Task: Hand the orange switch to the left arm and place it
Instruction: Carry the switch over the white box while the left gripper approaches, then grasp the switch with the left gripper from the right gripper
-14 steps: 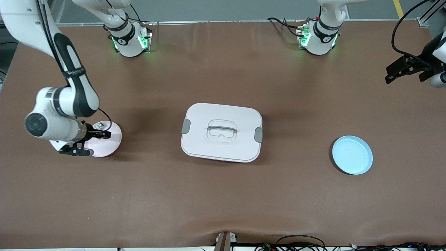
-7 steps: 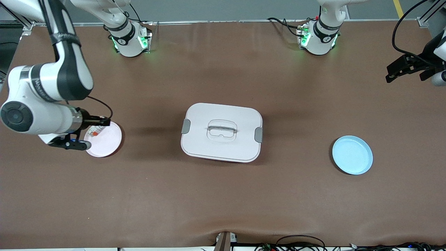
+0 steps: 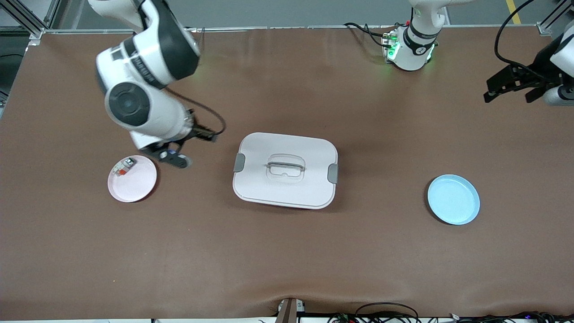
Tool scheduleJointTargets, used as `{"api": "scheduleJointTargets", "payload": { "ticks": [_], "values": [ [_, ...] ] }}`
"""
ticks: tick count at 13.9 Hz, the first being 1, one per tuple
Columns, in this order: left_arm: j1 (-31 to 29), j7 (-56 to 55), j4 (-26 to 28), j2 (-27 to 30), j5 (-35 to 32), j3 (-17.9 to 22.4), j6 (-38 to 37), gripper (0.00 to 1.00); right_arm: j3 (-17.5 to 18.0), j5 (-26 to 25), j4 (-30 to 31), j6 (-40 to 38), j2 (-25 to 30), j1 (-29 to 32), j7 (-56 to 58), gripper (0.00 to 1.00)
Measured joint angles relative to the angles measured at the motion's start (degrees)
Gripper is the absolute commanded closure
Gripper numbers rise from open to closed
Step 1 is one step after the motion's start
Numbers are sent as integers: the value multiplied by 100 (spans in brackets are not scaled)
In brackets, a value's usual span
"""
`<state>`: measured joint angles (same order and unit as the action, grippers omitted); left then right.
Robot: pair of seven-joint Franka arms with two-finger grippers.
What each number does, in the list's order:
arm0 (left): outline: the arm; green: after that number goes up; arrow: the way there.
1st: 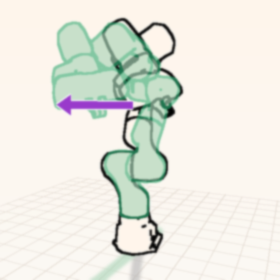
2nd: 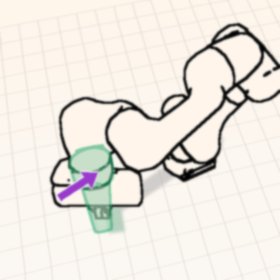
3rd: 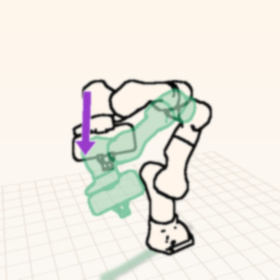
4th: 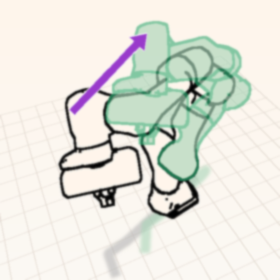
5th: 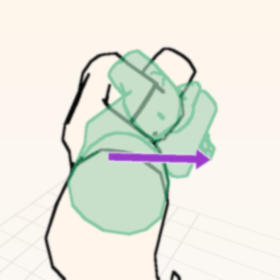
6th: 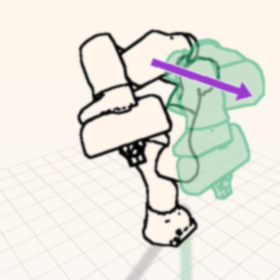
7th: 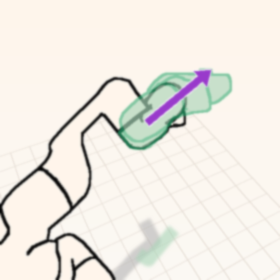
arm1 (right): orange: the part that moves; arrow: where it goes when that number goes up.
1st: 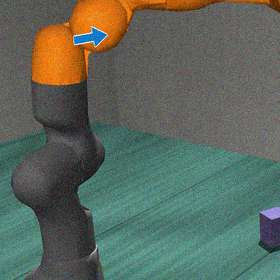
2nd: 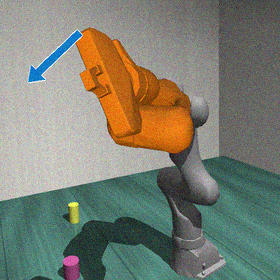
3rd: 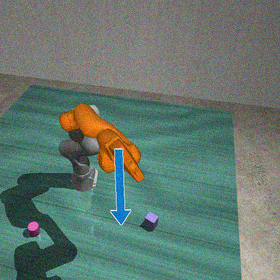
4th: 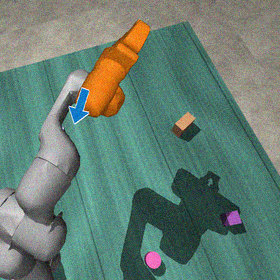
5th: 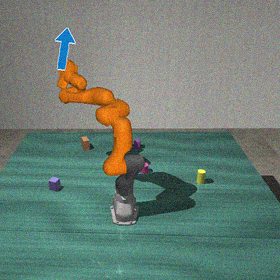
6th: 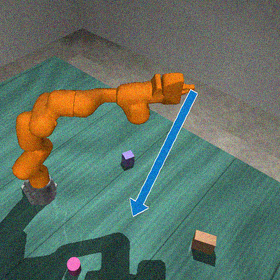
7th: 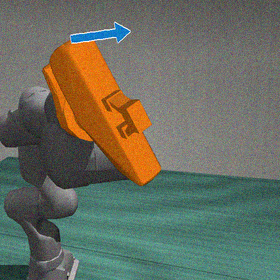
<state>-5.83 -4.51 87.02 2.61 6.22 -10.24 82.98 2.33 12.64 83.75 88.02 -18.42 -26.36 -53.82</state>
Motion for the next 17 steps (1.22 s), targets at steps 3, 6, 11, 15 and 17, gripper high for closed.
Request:
{"api": "scheduleJointTargets", "payload": {
  "ticks": [3, 6, 11, 15, 17],
  "values": [
    [254, 4, 29, -53, 285, -115, 71, 0, 1, 1064, -318, 731, -126, -442, -1259, 78],
    [501, -6, 200, -69, 803, -193, 120, 0, -3, 2080, -383, 1812, -325, -676, -2154, 80],
    [521, -64, 656, -43, 1747, -588, 784, 0, -5, 3281, -426, 3231, -661, -880, -2639, 80],
    [528, -67, 1301, -27, 2315, -936, 1783, 0, -4, 3752, -772, 4091, -978, -1261, -3298, 80],
    [530, -66, 1557, -26, 2650, -1096, 2276, 2, -6, 3759, -1073, 4306, -1158, -1410, -3711, 80]
  ]
}}
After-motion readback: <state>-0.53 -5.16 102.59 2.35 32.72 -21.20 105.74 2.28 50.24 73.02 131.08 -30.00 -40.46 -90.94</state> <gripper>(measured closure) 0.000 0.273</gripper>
